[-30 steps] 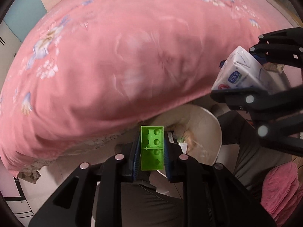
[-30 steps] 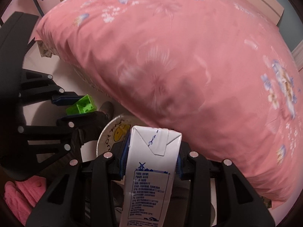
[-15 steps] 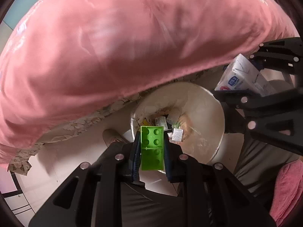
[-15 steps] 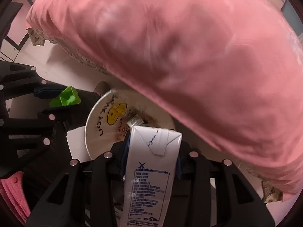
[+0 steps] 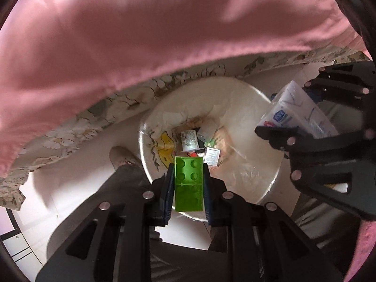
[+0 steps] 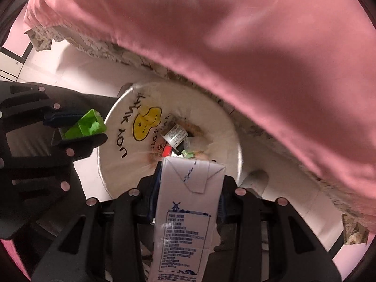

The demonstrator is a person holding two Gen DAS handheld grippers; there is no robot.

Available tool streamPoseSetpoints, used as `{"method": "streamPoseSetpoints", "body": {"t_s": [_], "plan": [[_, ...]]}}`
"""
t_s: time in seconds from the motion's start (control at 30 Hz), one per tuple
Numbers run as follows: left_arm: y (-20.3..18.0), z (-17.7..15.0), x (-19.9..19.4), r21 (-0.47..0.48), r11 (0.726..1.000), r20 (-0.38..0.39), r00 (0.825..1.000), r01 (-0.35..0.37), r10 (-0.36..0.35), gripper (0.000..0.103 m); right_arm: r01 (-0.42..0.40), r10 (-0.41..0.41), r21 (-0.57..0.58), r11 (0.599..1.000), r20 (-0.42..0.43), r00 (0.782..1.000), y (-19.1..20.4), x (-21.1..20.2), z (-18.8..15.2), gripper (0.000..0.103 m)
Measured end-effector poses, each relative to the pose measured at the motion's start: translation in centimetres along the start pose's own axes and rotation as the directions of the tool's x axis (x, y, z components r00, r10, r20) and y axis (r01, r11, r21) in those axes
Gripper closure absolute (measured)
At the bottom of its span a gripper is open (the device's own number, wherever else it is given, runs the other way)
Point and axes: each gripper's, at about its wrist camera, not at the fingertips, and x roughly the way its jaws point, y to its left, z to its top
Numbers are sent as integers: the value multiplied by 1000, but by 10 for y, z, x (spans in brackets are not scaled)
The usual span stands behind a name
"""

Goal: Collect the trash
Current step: 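Carry the green brick and milk carton over the trash bin with both tools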

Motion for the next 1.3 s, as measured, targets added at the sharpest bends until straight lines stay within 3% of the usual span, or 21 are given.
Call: {"method": "streamPoseSetpoints", "body": {"t_s": [0.7, 1.1, 1.3], "plan": [[4, 6, 90, -36, 998, -157, 986, 44, -49, 79, -28, 37, 86, 996, -108, 993, -21, 83, 8, 63], [11, 19, 126, -120, 987, -183, 975, 105, -125, 79, -69, 86, 187, 980, -81, 993, -32, 117, 15, 63], [11, 21, 148, -139, 983, -200, 969, 119, -146, 79, -43, 68, 256, 966, -89, 994, -35, 135, 17, 63]]}}
